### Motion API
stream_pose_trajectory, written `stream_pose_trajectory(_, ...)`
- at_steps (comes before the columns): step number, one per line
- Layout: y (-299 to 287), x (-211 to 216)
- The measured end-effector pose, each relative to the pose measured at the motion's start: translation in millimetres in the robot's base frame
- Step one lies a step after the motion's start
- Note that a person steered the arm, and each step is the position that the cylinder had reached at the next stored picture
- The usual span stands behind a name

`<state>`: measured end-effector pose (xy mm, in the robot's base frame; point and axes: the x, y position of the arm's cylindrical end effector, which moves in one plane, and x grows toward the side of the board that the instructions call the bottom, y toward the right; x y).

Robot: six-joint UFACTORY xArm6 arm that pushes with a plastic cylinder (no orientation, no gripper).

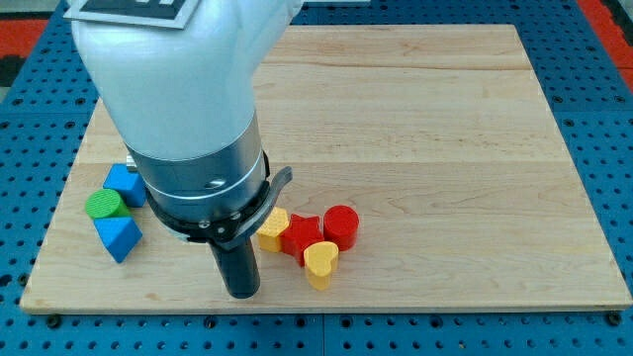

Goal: Slide the yellow heart close to red circle

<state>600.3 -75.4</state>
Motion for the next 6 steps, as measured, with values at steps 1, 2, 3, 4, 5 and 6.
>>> stream_pose_trajectory(1,0,0)
stream_pose_trajectory(2,0,-2)
stream_pose_trajectory(3,0,-4)
stream_pose_trajectory(4,-3,10)
stream_pose_trajectory(5,-17,18)
stream_pose_trajectory(6,33,18)
